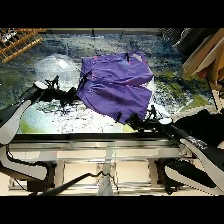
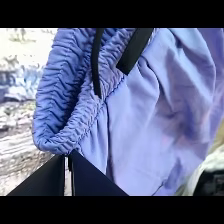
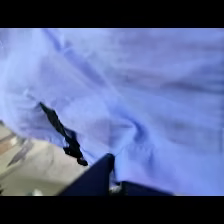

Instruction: Fold the clothes and pants, and hang the long-sleeved shirts on hangers.

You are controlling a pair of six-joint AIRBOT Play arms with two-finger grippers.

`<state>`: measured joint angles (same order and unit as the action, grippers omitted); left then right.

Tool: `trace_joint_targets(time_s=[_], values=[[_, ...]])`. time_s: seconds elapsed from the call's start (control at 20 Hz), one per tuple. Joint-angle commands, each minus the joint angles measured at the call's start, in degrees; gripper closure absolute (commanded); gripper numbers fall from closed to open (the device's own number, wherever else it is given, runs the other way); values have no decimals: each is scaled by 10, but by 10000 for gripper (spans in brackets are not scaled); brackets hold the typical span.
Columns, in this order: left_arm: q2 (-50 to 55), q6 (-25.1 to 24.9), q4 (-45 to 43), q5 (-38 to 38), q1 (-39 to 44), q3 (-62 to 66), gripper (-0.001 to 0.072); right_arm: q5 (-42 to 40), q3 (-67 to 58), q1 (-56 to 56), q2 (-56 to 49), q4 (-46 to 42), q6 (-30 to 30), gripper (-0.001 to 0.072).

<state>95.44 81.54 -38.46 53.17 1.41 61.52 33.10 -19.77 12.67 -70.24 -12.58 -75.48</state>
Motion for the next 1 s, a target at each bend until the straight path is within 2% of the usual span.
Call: trace_joint_targets(time_s=[0.0,0.15,0.35,0.45,0.5,0.7,0.8,0.95], values=[[-4,7,43,-6,0,0,696,-56,-18,46,-7,10,-1,696],[-25,-24,47,-4,-2,0,698,-42,-18,43,44,-61,-2,698],[-75,-82,47,9,-12,0,698,-46,-19,43,164,-95,-3,700],[-118,-130,69,23,-29,4,698,-25,-47,43,247,-167,-8,701],[-141,-150,90,39,-40,13,698,-6,-80,39,291,-221,-33,701],[-251,-195,189,141,-93,105,699,148,-307,-7,416,-448,-127,702],[-312,-195,234,184,-113,181,699,229,-449,-23,429,-486,-128,702],[-396,-198,289,189,-130,297,698,255,-637,-24,417,-490,-118,702]])
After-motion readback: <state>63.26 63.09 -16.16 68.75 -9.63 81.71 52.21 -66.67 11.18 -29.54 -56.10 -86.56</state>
